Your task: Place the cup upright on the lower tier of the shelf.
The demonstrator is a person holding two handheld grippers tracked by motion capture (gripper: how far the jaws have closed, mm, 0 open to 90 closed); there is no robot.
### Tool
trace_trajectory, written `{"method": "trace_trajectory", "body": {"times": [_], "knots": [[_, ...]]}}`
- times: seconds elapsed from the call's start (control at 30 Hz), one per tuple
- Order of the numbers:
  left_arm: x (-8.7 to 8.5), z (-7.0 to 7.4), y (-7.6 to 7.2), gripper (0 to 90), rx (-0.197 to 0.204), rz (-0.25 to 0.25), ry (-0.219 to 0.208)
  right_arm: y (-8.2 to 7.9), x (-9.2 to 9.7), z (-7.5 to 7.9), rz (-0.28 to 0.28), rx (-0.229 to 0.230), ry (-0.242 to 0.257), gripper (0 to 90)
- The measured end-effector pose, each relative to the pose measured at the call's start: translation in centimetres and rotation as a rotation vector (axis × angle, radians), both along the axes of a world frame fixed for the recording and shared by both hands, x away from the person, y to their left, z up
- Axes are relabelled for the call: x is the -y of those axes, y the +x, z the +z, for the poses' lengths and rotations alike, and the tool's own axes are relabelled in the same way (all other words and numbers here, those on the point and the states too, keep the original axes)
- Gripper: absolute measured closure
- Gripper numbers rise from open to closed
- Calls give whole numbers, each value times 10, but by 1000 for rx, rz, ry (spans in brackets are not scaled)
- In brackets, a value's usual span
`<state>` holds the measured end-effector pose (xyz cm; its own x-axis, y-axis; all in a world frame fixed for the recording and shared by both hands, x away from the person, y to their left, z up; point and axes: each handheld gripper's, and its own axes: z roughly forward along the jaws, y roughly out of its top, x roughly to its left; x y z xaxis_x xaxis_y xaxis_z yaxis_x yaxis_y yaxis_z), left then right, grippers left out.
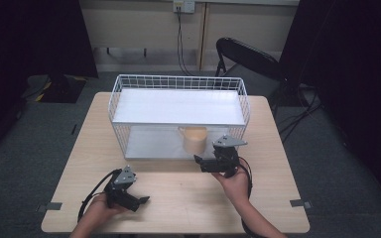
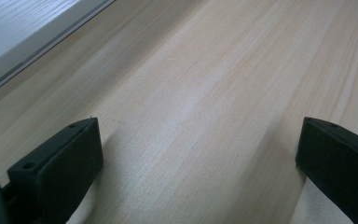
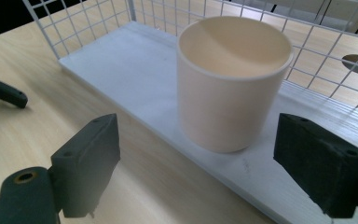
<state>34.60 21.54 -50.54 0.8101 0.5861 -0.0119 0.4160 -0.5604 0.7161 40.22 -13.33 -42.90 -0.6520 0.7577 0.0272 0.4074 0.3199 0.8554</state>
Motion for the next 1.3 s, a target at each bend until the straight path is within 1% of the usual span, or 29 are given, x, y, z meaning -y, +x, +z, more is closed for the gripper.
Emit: {"method": "trace_trajectory", "body": {"times": [0.13, 0.23, 0.47, 0.63, 0.67, 0.9, 0.97, 1.1, 1.3], "knots": [[0, 0, 0, 1, -1, 0, -1, -2, 3, -1, 0, -4, 3, 137], [0, 0, 0, 1, 0, 0, 0, -3, 6, -1, 10, -8, 8, 138], [0, 0, 0, 0, 0, -1, 1, -9, 14, -3, 27, -8, -1, 138], [0, 0, 0, 0, 0, 0, 0, -12, 22, -7, 29, -16, 11, 138], [0, 0, 0, 0, 0, 0, 0, -12, 23, -8, 31, -24, 14, 138], [0, 0, 0, 0, 0, -1, 1, -17, 31, -12, 33, -28, 3, 139], [0, 0, 0, 0, 0, -1, 0, -18, 33, -12, 42, -32, 5, 139], [0, 0, 0, 0, 0, 0, 0, -23, 37, -12, 47, -25, 7, 139], [0, 0, 0, 0, 0, 0, 0, -30, 45, -15, 60, -18, -5, 139]]}}
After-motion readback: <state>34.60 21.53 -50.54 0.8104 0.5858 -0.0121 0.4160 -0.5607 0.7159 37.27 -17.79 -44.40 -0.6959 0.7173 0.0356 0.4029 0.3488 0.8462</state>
